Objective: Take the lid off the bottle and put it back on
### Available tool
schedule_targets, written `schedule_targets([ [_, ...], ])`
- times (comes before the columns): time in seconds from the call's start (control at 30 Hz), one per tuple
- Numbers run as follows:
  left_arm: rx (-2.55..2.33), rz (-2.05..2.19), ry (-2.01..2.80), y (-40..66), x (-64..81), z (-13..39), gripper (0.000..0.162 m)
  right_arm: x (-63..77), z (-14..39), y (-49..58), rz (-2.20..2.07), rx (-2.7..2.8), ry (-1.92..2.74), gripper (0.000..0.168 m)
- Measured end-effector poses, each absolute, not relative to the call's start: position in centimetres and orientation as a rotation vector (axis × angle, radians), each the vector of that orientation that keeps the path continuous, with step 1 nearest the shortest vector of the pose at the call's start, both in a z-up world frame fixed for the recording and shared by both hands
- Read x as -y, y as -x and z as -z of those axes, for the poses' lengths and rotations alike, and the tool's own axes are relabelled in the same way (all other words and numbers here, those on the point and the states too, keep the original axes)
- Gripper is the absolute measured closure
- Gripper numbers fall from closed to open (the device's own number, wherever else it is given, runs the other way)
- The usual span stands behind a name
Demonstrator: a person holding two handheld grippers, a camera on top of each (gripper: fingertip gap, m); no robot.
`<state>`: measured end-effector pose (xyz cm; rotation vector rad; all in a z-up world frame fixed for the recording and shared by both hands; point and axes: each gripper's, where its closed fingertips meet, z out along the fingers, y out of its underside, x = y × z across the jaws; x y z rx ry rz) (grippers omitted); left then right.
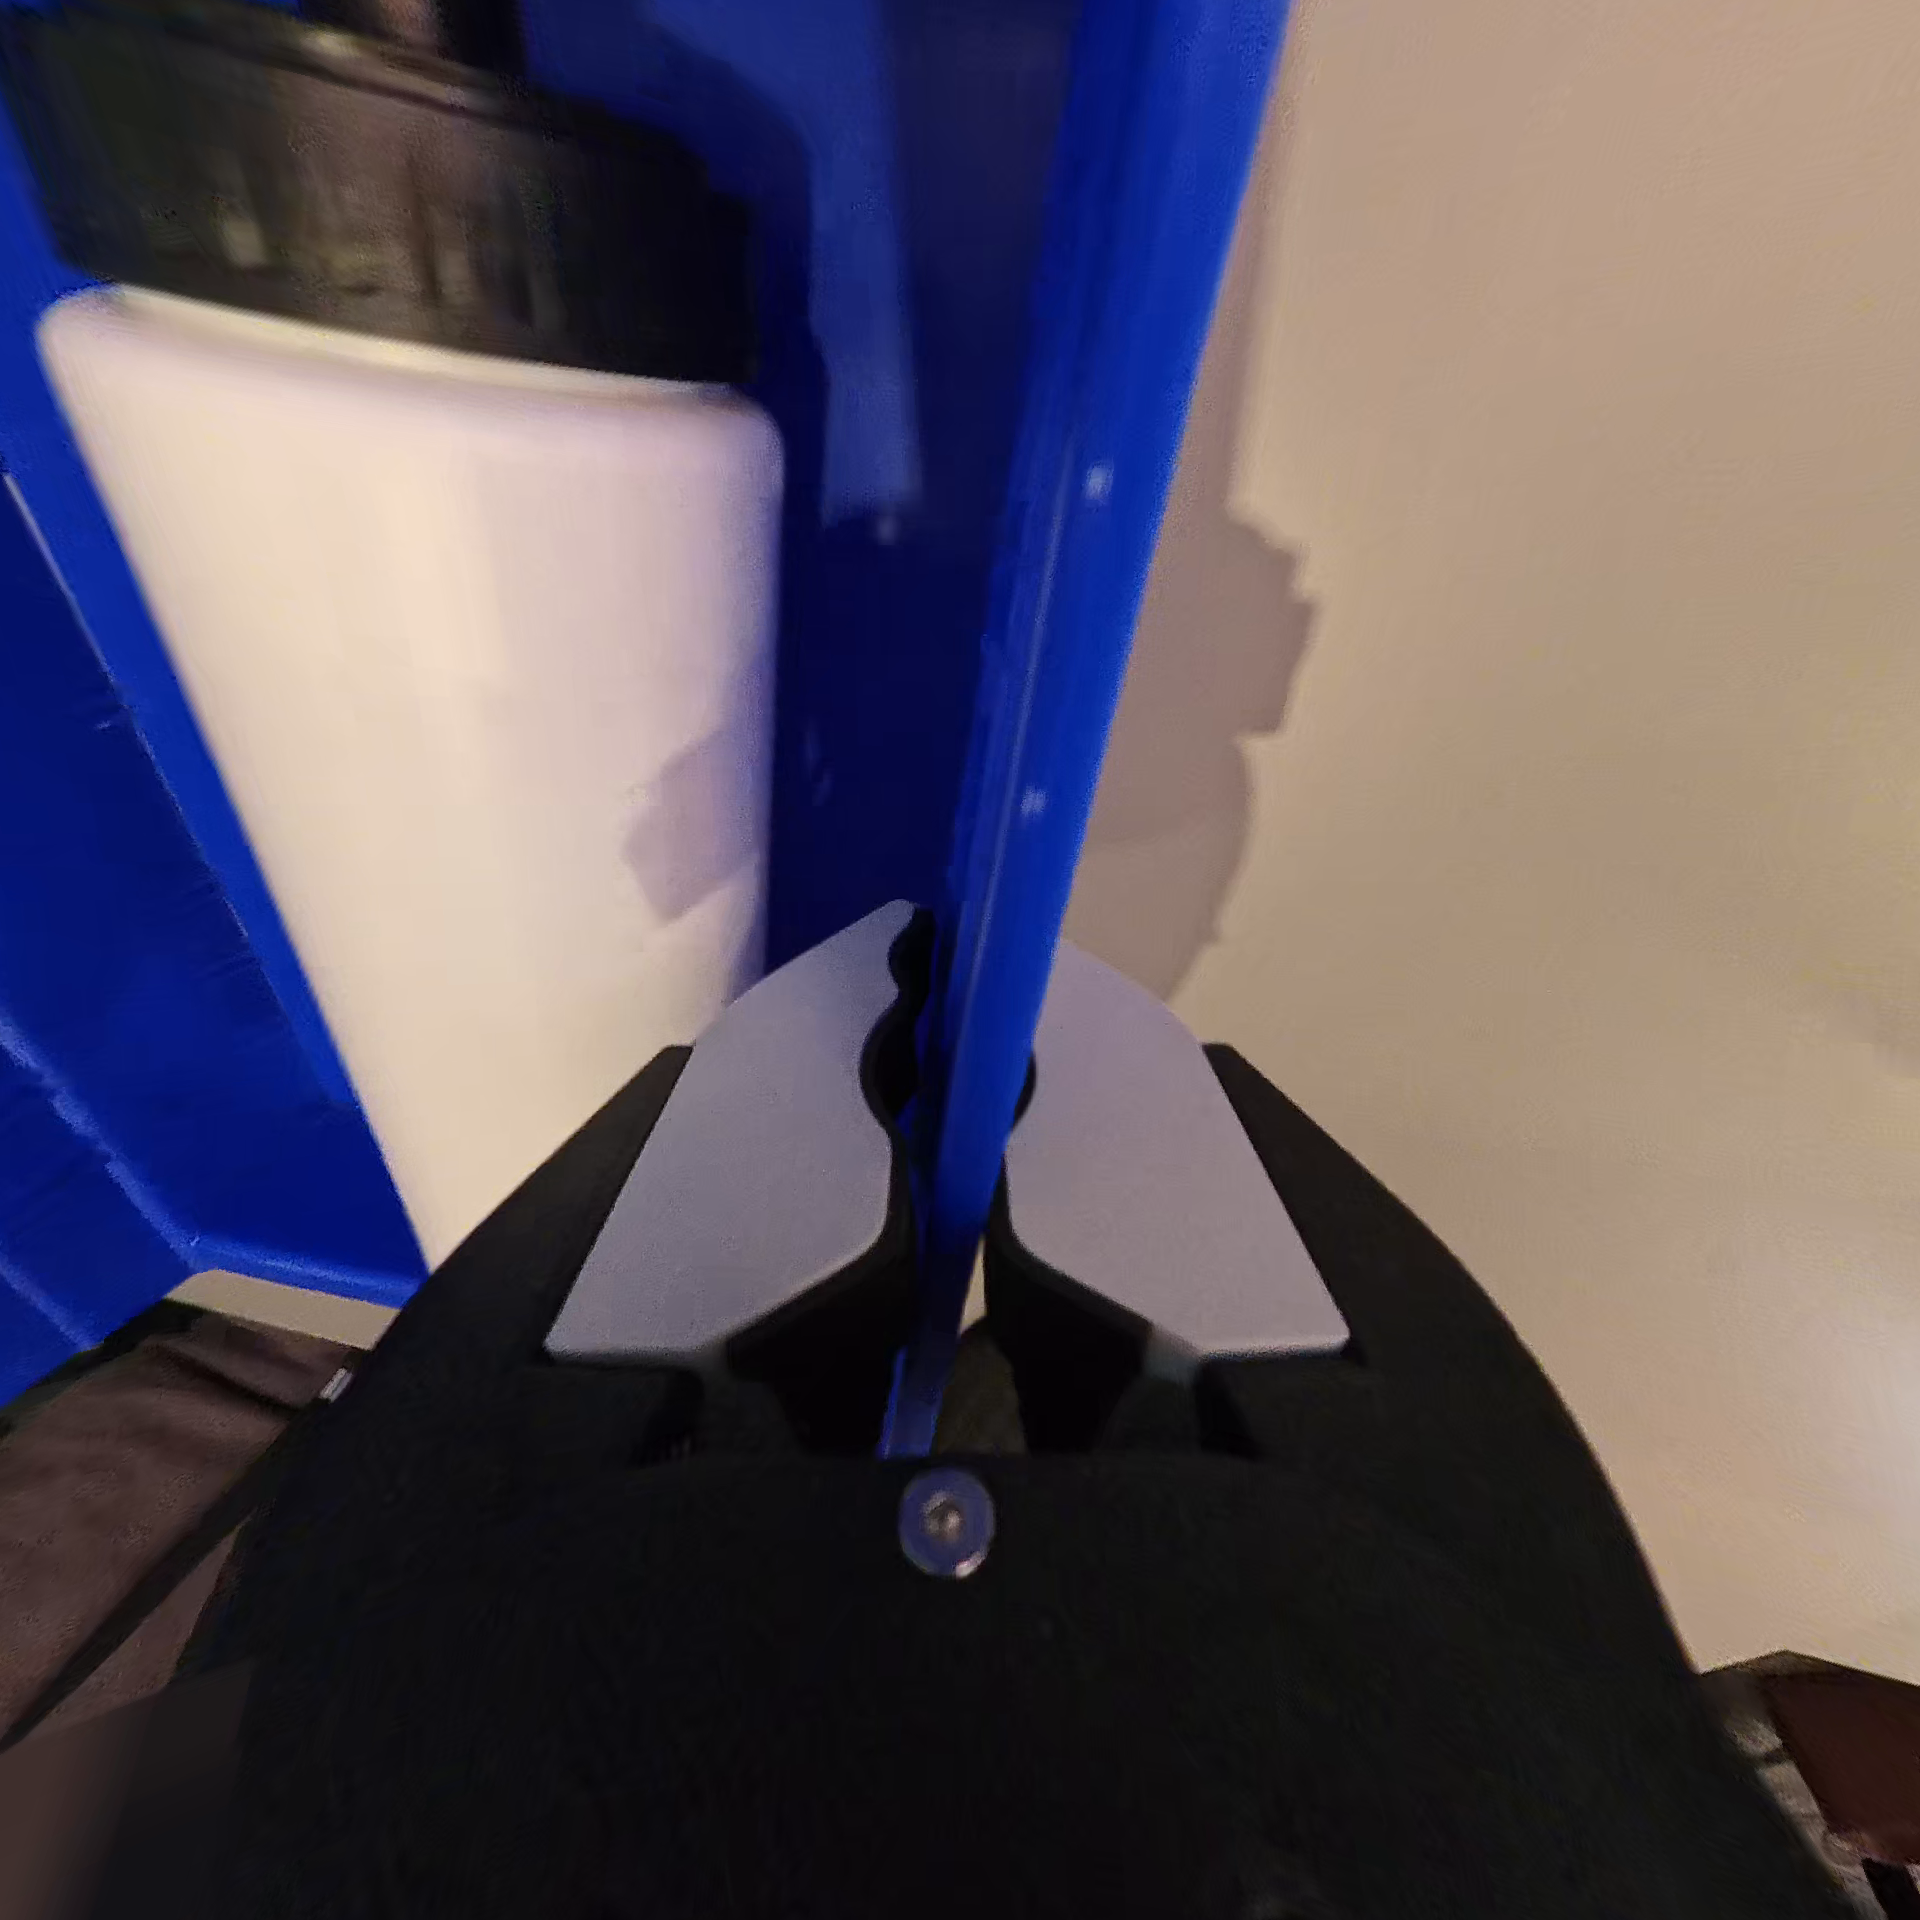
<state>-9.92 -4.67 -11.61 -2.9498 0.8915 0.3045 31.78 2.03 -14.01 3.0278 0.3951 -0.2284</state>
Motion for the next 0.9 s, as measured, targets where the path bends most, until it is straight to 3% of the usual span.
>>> schedule_targets([
  [0.3, -0.939, -0.246, 2.929, 8.0, 4.8, 11.7, 0.105, -1.6, 14.8, -32.7, 0.083, -0.399, -2.928, 0.154],
  [0.47, -0.971, -0.14, 2.943, 7.6, 5.1, 11.6, 0.1, -1.4, 14.7, -32.7, 0.208, -0.359, -2.896, 0.162],
  [0.7, -0.941, 0.189, 2.889, 7.4, 4.8, 9.6, 0.114, -0.8, 14.7, -35.1, 0.236, -0.395, -2.867, 0.162],
  [0.9, -0.904, 0.244, 2.732, 9.3, 4.8, 5.2, 0.115, -0.1, 14.6, -37.9, 0.268, -0.328, -2.876, 0.162],
])
